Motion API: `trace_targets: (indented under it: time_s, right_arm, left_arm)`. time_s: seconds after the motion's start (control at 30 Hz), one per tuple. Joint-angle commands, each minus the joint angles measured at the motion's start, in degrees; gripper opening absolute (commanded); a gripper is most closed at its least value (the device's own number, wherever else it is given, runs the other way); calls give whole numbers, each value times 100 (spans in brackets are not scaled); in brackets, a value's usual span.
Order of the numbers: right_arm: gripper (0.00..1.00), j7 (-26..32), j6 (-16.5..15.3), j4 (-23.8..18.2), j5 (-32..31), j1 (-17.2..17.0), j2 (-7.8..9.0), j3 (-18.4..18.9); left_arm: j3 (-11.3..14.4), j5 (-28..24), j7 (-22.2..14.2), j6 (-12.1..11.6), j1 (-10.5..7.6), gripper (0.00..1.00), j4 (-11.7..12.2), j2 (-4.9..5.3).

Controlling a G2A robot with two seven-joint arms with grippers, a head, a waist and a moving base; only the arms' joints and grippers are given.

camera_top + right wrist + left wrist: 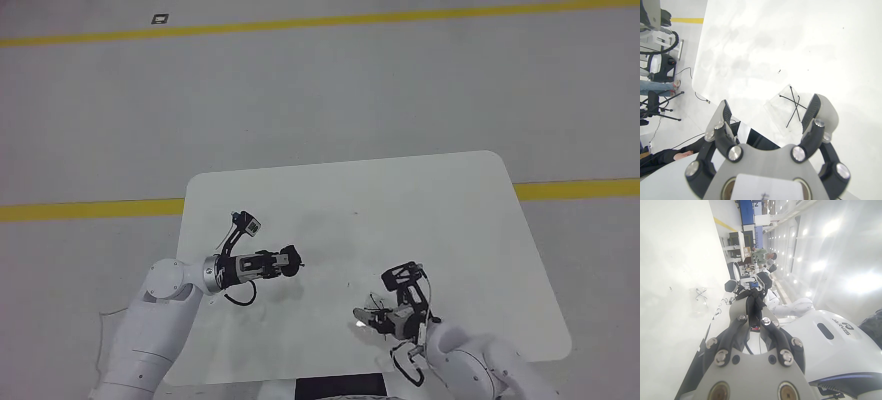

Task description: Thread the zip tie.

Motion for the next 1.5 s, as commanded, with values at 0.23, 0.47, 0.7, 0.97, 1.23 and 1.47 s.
trace_targets:
  time_s: [0.23,0.47,0.7,0.97,1.23,1.47]
  right_arm:
    - [100,1269,-575,-82,-1315,559,17,-554]
    - [100,1694,-810,-72,-1392,743,9,-715]
    - [100,1665,-952,93,-1442,806,12,-725]
    - [100,2362,-1360,160,-1927,1343,-17,-1007]
    - [100,3020,-1715,431,-1994,1938,-106,-1426]
    - [100,2863,-1723,570,-2001,1920,-105,-1414]
  left_arm:
    - [0,0,0,0,0,0,0,0]
    - [0,0,0,0,0,0,0,0]
    - [0,0,0,0,0,0,0,0]
    - [0,0,0,0,0,0,0,0]
    - [0,0,0,0,0,0,0,0]
    - [0,0,0,0,0,0,0,0]
